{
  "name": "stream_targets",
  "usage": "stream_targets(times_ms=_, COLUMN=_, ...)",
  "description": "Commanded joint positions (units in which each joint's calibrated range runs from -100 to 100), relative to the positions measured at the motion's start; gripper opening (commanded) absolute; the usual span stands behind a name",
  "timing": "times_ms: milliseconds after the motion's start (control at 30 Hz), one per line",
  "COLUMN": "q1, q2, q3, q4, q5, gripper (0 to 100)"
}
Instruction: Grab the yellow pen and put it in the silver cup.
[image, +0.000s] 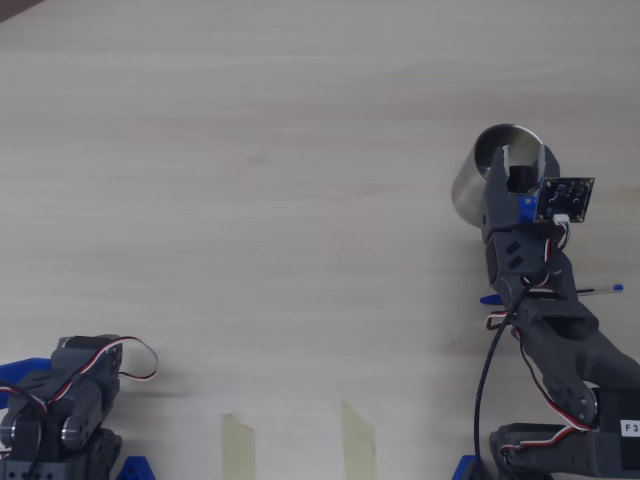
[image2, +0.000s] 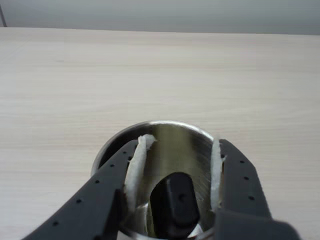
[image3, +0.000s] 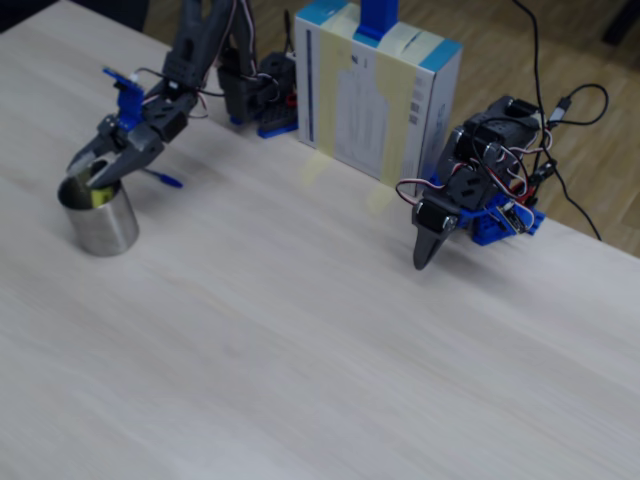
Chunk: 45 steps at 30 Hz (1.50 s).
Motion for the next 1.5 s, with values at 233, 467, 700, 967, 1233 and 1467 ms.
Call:
stream_targets(times_ms=233, q1=-1.69, q2=-5.06, q3=-3.50, q4=-0.32, q5=0.27, gripper=22)
stream_targets(times_ms=467, q1=-1.78, q2=-9.71, q3=-2.96, q4=-0.32, q5=0.27, gripper=18)
stream_targets(times_ms=700, q1=-2.68, q2=-14.44, q3=-1.51, q4=-0.23, q5=0.27, gripper=16)
stream_targets(times_ms=967, q1=-3.31, q2=-21.50, q3=4.00, q4=-0.23, q5=0.27, gripper=6)
stream_targets(times_ms=1233, q1=-3.31, q2=-28.14, q3=9.15, q4=-0.23, q5=0.27, gripper=2)
stream_targets(times_ms=1467, q1=-3.31, q2=-34.45, q3=14.93, q4=-0.23, q5=0.27, gripper=2)
